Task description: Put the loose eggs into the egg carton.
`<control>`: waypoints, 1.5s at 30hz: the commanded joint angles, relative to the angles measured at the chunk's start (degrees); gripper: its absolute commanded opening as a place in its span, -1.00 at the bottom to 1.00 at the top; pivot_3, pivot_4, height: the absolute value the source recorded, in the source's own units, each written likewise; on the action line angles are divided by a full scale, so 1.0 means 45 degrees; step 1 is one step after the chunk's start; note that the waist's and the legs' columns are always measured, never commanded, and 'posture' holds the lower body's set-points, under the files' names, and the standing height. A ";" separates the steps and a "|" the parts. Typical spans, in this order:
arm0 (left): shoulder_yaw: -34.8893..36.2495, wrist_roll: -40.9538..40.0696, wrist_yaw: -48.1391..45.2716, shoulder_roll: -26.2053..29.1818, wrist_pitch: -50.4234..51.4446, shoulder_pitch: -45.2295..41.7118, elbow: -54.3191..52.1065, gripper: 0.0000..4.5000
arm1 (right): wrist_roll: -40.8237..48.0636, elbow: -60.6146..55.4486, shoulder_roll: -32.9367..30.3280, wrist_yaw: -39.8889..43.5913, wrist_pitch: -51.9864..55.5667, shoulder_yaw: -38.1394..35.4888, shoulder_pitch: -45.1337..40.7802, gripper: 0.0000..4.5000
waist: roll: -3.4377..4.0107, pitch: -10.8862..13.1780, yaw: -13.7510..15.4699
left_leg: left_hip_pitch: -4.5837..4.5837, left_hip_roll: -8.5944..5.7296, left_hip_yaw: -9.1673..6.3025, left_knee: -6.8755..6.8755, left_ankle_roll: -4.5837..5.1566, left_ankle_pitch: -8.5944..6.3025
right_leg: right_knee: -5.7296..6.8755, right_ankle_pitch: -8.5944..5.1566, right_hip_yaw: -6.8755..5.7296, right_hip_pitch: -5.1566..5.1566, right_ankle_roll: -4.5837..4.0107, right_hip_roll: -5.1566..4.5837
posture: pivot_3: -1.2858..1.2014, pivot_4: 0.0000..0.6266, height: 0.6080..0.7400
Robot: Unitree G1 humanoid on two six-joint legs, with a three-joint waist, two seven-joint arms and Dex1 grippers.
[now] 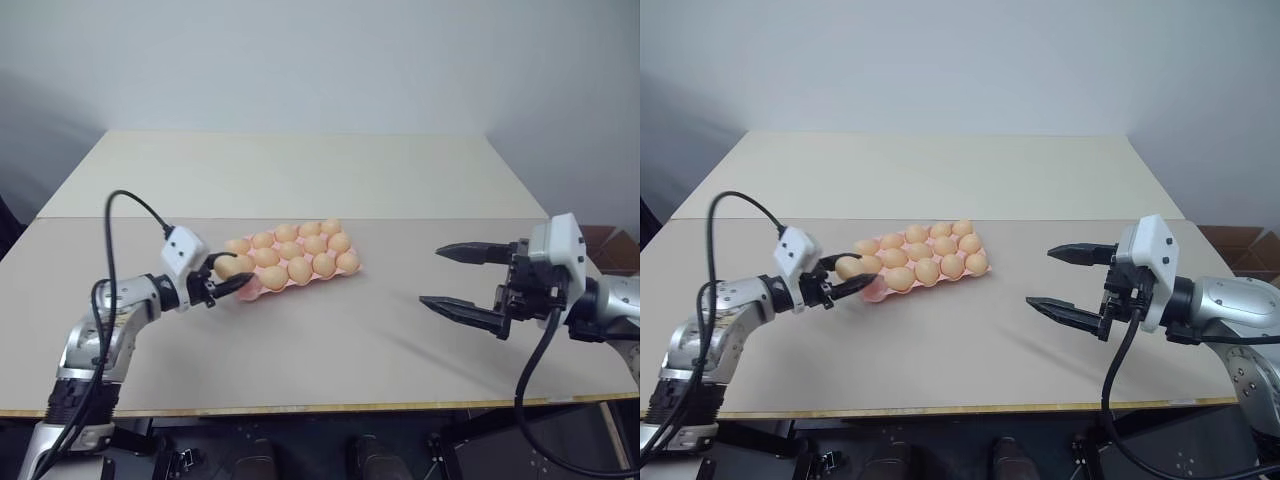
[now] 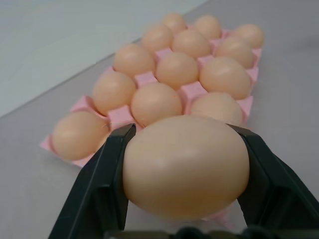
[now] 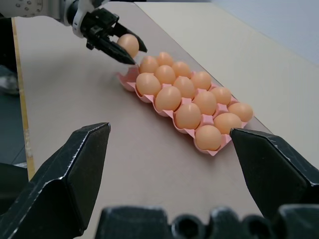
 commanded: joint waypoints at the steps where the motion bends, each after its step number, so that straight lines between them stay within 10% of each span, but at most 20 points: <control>1: -0.0175 0.0072 -0.0396 0.0267 -0.0075 0.0005 -0.0331 0.65 | 0.0129 -0.0395 -0.0031 -0.0173 -0.0102 -0.0339 -0.0022 1.00 | 0.0000 0.0000 0.0002 | -0.0001 0.0001 0.0000 0.0000 0.0000 0.0000 | 0.0000 0.0000 0.0000 -0.0001 0.0000 0.0000 | 0.03 -0.52 1.00; 4: 0.0070 0.0078 -0.0262 0.0281 -0.0235 -0.0111 -0.0230 0.98 | 0.0198 -0.0472 -0.0011 -0.0275 -0.0094 -0.0407 0.0028 1.00 | 0.0000 0.0000 0.0025 | -0.0001 0.0001 0.0000 0.0000 0.0000 0.0000 | 0.0001 0.0000 -0.0001 -0.0001 -0.0001 0.0000 | 0.03 -0.52 1.00; 12: 0.2185 -0.1410 -0.0876 0.1014 -0.0306 0.0584 -0.1415 0.98 | 0.0233 -0.0453 0.0016 -0.0272 -0.0181 -0.0462 0.0119 1.00 | 0.0000 0.0001 -0.0032 | -0.0003 0.0002 -0.0001 0.0000 0.0000 0.0000 | -0.0001 -0.0001 0.0000 -0.0003 -0.0001 0.0000 | 0.03 -0.52 1.00; 25: 0.8888 -0.5086 -0.2260 0.2265 0.1973 0.7304 -0.6281 0.98 | -0.0447 0.1409 0.0497 0.0749 -0.0887 0.0797 -0.0632 1.00 | 0.0000 0.0001 -0.0274 | -0.0007 0.0019 0.0009 -0.0003 -0.0002 -0.0002 | -0.0016 -0.0054 0.0001 -0.0022 -0.0082 -0.0006 | 0.03 -0.52 1.00; 45: 1.0132 -0.6253 0.0003 0.1303 0.2526 0.9824 -0.8813 0.98 | -0.1669 0.3632 0.1414 0.2100 -0.1544 0.2512 -0.2922 1.00 | 0.0000 0.0000 -0.0240 | 0.0020 0.0015 0.0014 -0.0004 -0.0003 -0.0002 | 0.0000 -0.0056 0.0009 -0.0016 -0.0088 0.0002 | 0.03 -0.52 1.00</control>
